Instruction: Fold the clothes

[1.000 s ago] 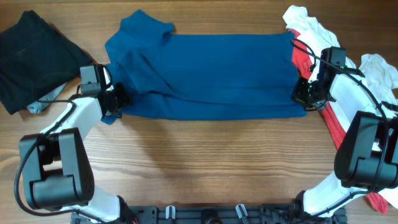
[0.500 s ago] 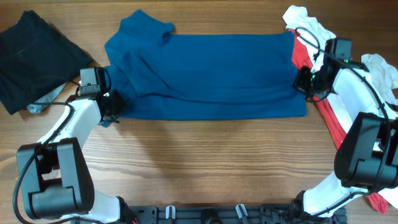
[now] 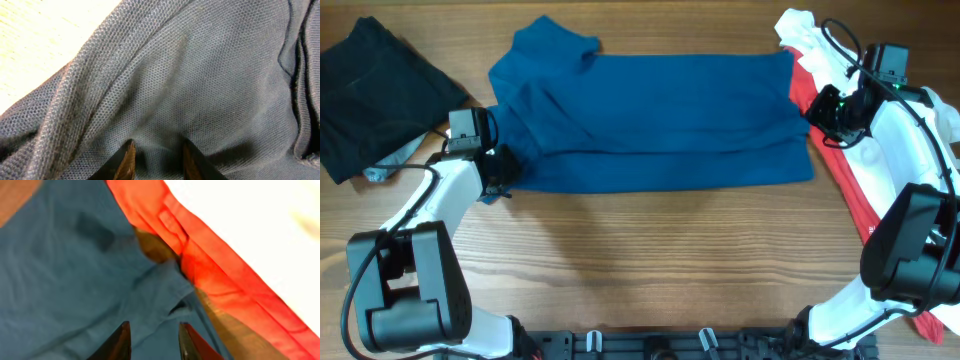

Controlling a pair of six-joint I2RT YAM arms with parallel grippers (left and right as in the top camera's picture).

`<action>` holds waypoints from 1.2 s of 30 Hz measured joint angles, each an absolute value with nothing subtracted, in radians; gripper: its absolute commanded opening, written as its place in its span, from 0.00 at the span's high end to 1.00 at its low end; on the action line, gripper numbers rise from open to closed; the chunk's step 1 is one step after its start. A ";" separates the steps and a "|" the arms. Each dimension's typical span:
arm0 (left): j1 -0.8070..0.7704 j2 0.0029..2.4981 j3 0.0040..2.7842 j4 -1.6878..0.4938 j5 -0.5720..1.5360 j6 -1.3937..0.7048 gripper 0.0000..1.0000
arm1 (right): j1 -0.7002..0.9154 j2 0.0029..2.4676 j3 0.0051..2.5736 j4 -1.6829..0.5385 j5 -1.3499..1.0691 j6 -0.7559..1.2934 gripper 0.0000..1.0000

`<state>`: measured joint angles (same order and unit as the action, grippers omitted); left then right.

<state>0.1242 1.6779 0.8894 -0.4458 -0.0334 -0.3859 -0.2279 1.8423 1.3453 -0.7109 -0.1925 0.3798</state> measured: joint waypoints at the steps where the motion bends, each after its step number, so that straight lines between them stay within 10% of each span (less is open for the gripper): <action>1: 0.124 1.678 0.889 -0.446 -0.034 -0.386 0.71 | -0.228 1.842 1.345 -0.718 -0.186 0.381 0.67; 20: 0.118 1.468 0.907 -0.306 0.081 -0.386 0.64 | -0.220 1.842 1.208 -0.801 -0.175 0.267 0.77; 36: -0.028 1.772 0.911 -0.242 0.144 -0.386 0.64 | -0.198 1.842 1.172 -0.670 -0.191 0.231 0.71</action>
<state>-0.0280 1.7721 0.9112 -0.2420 0.1440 -0.3859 -0.1982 1.8423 1.1717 -0.6701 -0.1905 0.2310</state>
